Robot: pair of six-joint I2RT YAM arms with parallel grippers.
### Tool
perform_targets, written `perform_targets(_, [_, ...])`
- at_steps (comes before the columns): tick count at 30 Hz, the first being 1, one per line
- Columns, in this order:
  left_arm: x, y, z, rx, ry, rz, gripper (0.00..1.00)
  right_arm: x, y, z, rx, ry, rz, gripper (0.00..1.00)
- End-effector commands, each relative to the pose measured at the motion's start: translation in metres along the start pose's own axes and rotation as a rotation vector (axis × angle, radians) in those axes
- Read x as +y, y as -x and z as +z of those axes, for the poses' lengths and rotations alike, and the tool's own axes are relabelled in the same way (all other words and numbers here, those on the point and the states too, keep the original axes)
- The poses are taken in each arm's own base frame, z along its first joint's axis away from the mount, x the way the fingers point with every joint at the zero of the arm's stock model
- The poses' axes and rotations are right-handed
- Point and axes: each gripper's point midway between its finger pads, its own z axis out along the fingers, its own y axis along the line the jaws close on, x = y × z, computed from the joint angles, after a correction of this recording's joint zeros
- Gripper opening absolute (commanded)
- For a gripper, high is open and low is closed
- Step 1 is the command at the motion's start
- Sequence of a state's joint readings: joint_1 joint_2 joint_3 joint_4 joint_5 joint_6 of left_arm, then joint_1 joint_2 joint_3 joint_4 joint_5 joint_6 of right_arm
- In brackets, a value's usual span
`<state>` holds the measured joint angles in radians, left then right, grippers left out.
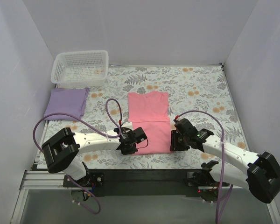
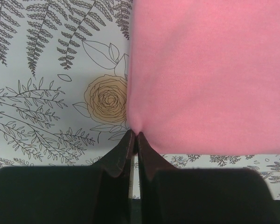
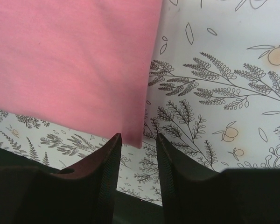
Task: Fold and stack the t-shirts
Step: Fold the tshirt
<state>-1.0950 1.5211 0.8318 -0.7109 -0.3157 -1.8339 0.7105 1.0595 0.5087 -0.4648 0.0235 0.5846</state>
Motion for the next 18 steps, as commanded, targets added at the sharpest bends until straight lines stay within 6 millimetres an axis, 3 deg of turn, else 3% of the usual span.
perform_targets(1, [0.023, -0.013, 0.001, 0.04, 0.074, 0.02, 0.0, -0.003, -0.007, 0.001, 0.016, -0.037, 0.019, 0.41])
perform_targets(12, [0.022, -0.013, 0.004, 0.036, 0.062, 0.016, 0.0, -0.013, -0.021, 0.015, 0.065, -0.117, -0.009, 0.33])
perform_targets(18, [0.023, -0.013, 0.004, 0.032, 0.062, 0.017, 0.0, -0.013, -0.04, 0.016, 0.151, -0.172, -0.045, 0.32])
